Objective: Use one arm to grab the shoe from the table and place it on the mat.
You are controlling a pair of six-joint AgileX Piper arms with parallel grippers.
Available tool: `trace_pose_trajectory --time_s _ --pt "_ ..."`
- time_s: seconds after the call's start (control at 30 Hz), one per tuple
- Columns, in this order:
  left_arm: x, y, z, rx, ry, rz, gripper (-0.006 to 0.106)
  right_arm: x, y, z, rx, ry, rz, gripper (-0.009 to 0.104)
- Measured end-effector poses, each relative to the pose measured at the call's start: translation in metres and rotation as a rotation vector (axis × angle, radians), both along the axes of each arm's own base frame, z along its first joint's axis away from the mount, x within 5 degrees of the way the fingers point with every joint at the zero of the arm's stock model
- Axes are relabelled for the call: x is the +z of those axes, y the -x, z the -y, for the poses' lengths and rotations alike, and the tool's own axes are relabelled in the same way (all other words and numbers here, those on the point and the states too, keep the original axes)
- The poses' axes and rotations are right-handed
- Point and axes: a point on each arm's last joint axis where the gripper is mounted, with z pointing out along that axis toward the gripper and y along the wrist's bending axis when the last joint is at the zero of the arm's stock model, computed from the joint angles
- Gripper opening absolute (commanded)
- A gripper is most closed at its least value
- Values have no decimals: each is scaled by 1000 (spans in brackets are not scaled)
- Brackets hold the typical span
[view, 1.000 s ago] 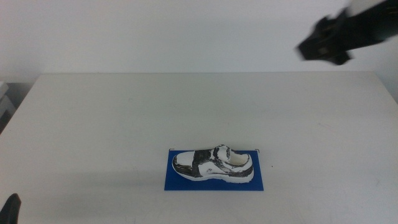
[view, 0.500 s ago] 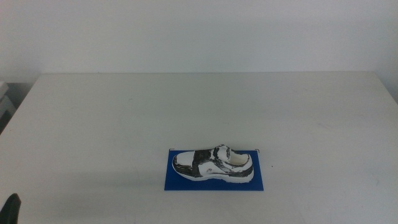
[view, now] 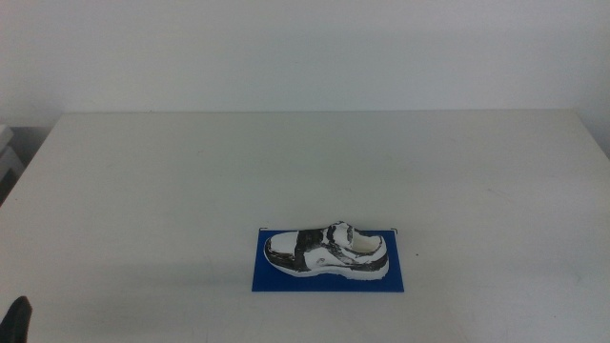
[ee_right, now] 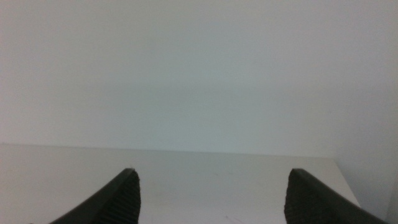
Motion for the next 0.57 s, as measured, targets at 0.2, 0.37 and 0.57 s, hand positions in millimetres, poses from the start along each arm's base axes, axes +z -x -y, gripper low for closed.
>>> trace_pose_trajectory --time_s 0.2,0.37,0.57 --pt "0 0 0 0 0 0 93 -30 9 0 8 -7 39 59" --pt "0 0 0 0 0 0 93 -63 9 0 9 -3 -6 59" --pt "0 0 0 0 0 0 93 -71 9 1 3 2 -44 59"
